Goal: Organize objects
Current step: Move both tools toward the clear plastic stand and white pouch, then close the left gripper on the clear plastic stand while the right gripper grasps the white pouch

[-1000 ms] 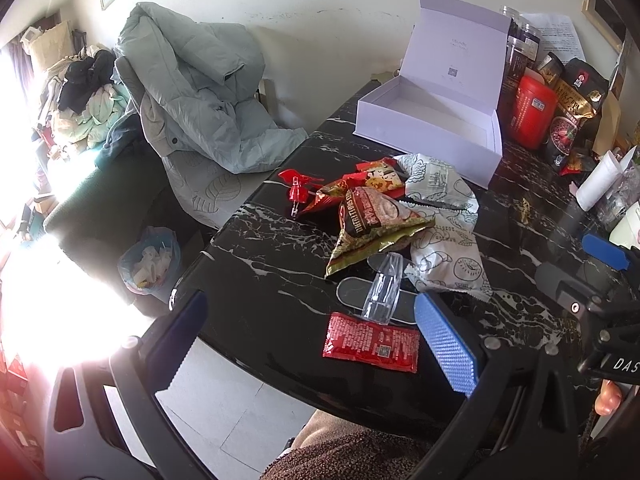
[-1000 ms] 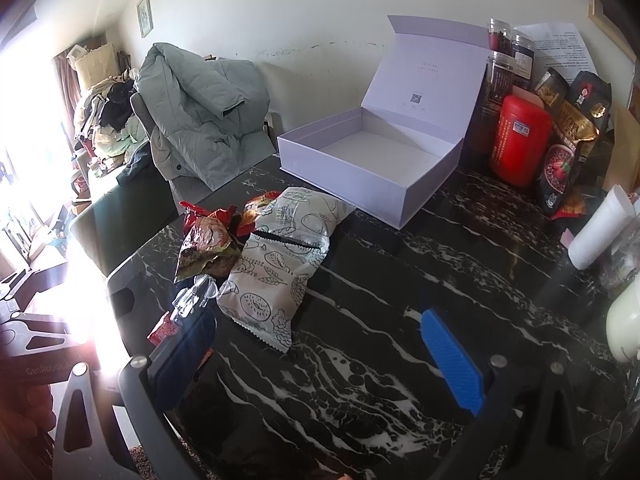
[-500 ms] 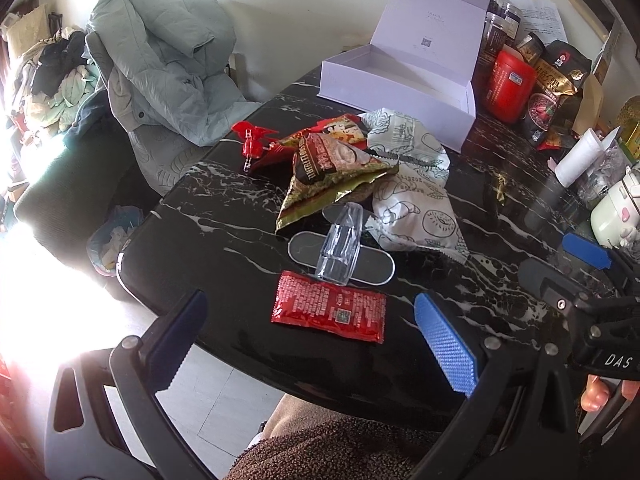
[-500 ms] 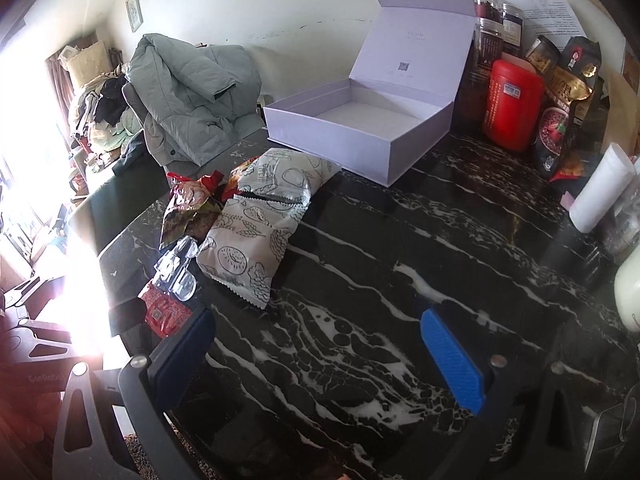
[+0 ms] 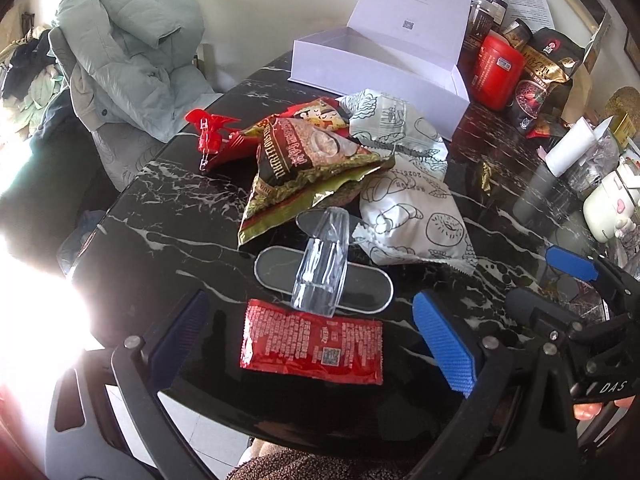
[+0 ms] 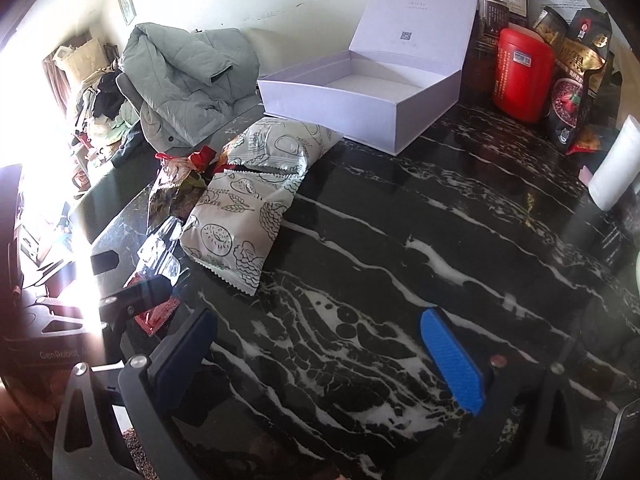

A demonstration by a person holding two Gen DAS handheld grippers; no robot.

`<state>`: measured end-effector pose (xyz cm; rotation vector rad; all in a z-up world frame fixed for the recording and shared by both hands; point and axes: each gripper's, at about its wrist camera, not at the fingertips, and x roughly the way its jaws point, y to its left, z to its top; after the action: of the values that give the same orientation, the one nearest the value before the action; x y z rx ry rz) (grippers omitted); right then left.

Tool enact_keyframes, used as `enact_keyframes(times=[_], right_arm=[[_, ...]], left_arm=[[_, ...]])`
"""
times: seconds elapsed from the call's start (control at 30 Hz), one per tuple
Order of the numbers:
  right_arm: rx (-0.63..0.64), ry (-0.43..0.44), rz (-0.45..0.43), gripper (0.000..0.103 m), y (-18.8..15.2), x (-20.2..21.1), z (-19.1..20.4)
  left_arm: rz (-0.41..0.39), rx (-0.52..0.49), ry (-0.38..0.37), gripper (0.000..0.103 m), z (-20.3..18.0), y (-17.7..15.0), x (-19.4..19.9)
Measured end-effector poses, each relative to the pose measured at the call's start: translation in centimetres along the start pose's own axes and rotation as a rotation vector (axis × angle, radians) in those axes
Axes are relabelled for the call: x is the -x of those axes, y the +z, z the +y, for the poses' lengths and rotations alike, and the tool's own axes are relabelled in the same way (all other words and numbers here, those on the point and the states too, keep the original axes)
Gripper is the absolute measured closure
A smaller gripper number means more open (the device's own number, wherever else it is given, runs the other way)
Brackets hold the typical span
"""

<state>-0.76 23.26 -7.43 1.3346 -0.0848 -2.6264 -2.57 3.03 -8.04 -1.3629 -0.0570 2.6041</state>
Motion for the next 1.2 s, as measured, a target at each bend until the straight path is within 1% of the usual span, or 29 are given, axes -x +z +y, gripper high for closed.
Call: enact_keyframes(times=[0.07,0.17,0.2,0.27,0.33,0.4,0.57,0.6,0.63,0.67,0.8,0.97,1.2], right_arm=[[-0.002,0.004,0.006,0.0,0.1,-0.3,0.0],[-0.001,0.014,0.011,0.0,0.3,-0.6,0.0],[-0.001,0.016,0.012,0.0,0.3,-0.7,0.0],[0.001,0.019,0.012,0.0,0.5,-0.9,0.0],[0.003,0.025,0.012,0.0,0.7,-1.0,0.1],[0.008,0.032,0.008,0.0,1.0,-1.1,0.2],[0.021,0.051,0.005,0.0,2.1,-1.6,1.0],[0.024,0.057,0.005,0.0,2.3,-1.7,1.3],[0.025,0.065,0.003,0.0,2.5,-1.7,1.5],[0.026,0.073,0.003,0.0,2.8,-1.9,1.7],[0.037,0.077,0.007,0.0,3.8,-2.6,2.6],[0.05,0.104,0.024,0.0,4.9,-3.6,3.8],[0.073,0.083,0.072,0.0,6.1,-5.7,5.1]], left_arm=[[0.0,-0.009,-0.006,0.002,0.0,0.3,-0.5],[0.018,-0.02,-0.019,0.007,-0.2,0.5,-1.2],[0.026,-0.022,-0.026,0.01,-0.2,0.4,-1.5],[0.01,-0.035,-0.022,0.014,-0.4,0.4,-1.5],[0.001,-0.041,-0.02,0.022,-0.4,0.5,-1.5],[-0.006,-0.039,-0.031,0.026,-0.2,0.6,-1.5],[-0.01,-0.032,-0.064,0.027,0.4,0.8,-1.4],[-0.012,-0.026,-0.076,0.03,0.6,0.8,-1.2],[-0.017,-0.024,-0.086,0.037,0.7,0.9,-1.1],[-0.017,-0.024,-0.09,0.038,0.7,0.9,-0.9],[-0.018,-0.038,-0.063,0.039,0.9,1.0,-1.0],[-0.024,-0.011,-0.106,0.04,1.8,0.9,-0.8],[-0.024,-0.014,-0.119,0.04,1.9,0.9,-0.8]])
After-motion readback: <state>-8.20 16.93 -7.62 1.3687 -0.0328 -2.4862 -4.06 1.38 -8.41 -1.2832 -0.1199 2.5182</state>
